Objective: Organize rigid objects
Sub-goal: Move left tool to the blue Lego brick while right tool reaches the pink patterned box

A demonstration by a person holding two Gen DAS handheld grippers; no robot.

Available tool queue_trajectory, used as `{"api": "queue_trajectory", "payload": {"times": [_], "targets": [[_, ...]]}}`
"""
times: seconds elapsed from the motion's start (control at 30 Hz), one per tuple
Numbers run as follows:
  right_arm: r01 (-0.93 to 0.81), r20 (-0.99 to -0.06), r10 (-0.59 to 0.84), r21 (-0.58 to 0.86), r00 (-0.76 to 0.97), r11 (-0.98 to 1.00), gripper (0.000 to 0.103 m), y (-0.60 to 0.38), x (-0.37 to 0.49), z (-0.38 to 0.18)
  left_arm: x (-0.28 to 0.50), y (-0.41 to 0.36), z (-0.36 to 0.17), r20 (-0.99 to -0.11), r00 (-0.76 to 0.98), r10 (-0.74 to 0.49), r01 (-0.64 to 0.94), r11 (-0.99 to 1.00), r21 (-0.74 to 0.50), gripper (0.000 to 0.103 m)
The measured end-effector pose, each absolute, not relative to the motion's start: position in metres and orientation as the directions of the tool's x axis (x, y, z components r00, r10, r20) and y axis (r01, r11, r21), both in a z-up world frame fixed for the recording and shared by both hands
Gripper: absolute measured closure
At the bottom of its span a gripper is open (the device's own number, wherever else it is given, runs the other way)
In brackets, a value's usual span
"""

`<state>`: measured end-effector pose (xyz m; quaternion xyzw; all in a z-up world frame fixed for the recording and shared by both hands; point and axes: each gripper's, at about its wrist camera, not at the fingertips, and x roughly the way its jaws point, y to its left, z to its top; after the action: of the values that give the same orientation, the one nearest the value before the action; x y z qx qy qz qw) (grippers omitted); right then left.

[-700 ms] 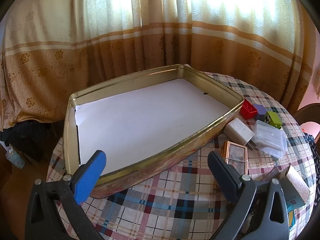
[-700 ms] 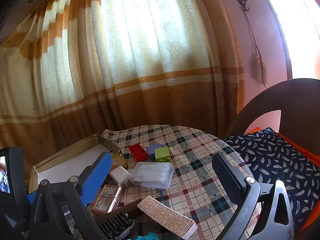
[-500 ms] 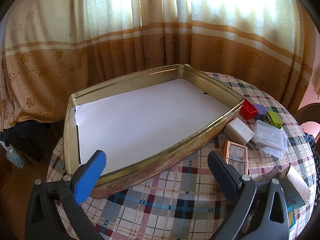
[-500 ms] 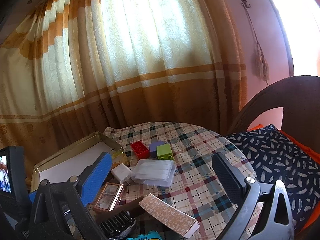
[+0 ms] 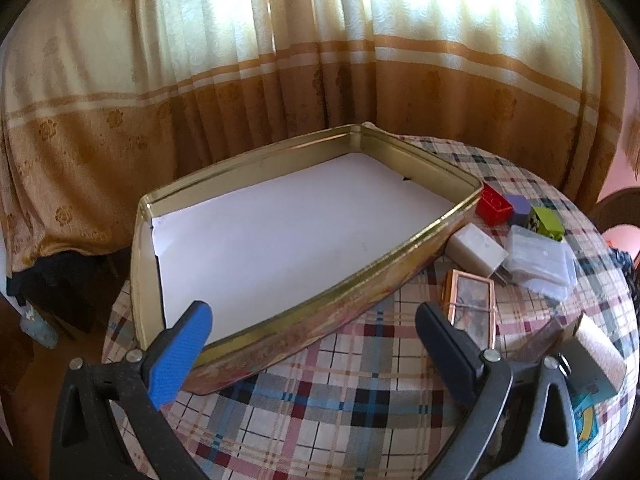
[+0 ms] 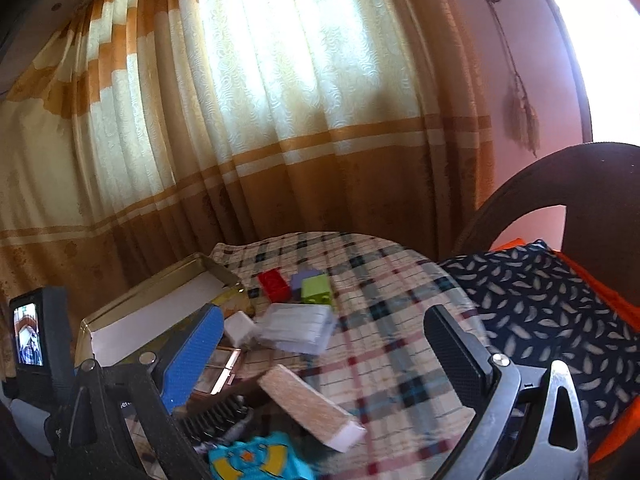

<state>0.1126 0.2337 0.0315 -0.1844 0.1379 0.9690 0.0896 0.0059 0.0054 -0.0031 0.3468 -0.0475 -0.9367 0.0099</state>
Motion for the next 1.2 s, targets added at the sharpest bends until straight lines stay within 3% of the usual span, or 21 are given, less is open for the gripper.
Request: {"api": "queue_trajectory", "payload": {"times": [0.27, 0.53, 0.6, 0.73, 1.2], "targets": [[-0.226, -0.408, 0.125, 0.210, -0.904, -0.951, 0.002, 0.251, 0.133, 0.032, 0.027, 0.007, 0.013, -0.654, -0.756, 0.032, -0.069, -0.997, 0.031, 0.000], [-0.186, -0.384, 0.111, 0.165, -0.917, -0.969, 0.004, 0.248, 0.152, 0.040, 0.055, 0.016, 0.035, -0.630, -0.774, 0.053, -0.114, -0.992, 0.056, 0.000], [-0.180, -0.386, 0.109, 0.155, -0.916, -0.971, 0.006, 0.247, 0.154, 0.039, 0.054, 0.019, 0.033, -0.645, -0.763, 0.049, -0.117, -0.991, 0.063, 0.000], [-0.150, -0.421, 0.077, 0.144, -0.904, -0.978, 0.021, 0.243, 0.152, 0.034, 0.056, 0.018, 0.030, -0.663, -0.746, 0.064, -0.126, -0.991, 0.047, 0.000], [-0.026, -0.505, -0.039, 0.122, -0.862, -0.992, 0.023, 0.236, 0.135, 0.014, 0.068, 0.004, 0.009, -0.710, -0.689, 0.144, -0.193, -0.981, -0.011, 0.000]]}}
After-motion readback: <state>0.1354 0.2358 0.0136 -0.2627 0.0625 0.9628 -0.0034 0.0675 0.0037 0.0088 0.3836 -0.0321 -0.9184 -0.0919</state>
